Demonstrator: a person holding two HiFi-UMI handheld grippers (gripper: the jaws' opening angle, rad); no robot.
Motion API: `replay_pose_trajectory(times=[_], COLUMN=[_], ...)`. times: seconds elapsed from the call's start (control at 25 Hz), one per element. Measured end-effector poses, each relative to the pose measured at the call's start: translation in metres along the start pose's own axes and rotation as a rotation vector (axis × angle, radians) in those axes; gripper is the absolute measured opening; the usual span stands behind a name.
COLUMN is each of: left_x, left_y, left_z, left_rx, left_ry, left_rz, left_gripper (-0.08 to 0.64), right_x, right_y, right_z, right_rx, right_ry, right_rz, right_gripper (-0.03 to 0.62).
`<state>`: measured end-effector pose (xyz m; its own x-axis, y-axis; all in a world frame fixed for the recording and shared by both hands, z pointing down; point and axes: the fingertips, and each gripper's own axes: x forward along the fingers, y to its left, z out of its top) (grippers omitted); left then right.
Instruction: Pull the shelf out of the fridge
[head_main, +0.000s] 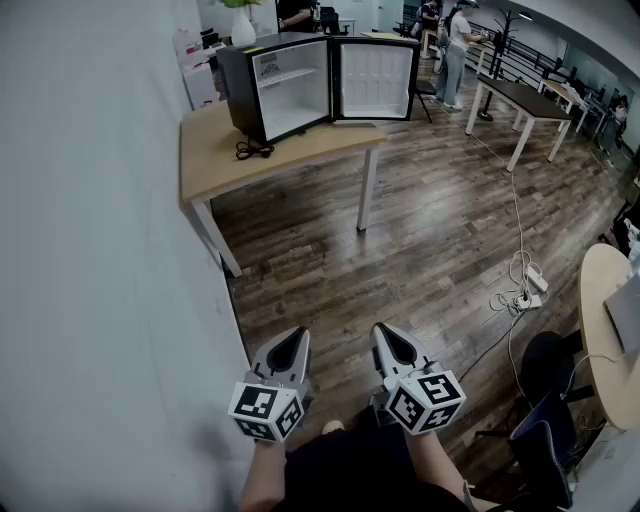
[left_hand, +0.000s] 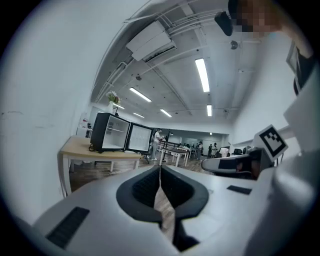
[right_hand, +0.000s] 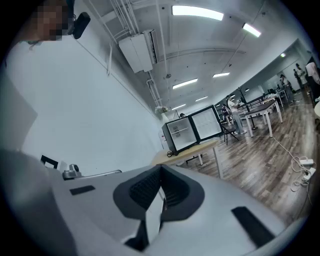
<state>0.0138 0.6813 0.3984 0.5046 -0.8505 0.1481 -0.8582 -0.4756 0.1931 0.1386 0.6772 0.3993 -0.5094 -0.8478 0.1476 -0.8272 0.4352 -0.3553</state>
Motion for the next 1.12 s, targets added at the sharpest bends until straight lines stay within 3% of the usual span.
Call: replay_pose_trajectory(times=[0.6,1.12], left_x=[-0.019,0.006], left_y=[-0.004,0.052], left_z=[-0.016,-0.027], left_rx=[-0.006,-0.05], left_ry=[0.018,0.049], left_rz=[-0.004,0.056], left_gripper=[0.009,0.009], right_x=[-0.006,0.056], right_y=[0.007,0.003], right_z=[-0.017,-0.028], right_rx=[0.04,0.048], right_ry=[-0.008,0.05], right_rz=[-0.042,-0.023], right_gripper=[-0.008,-0.008])
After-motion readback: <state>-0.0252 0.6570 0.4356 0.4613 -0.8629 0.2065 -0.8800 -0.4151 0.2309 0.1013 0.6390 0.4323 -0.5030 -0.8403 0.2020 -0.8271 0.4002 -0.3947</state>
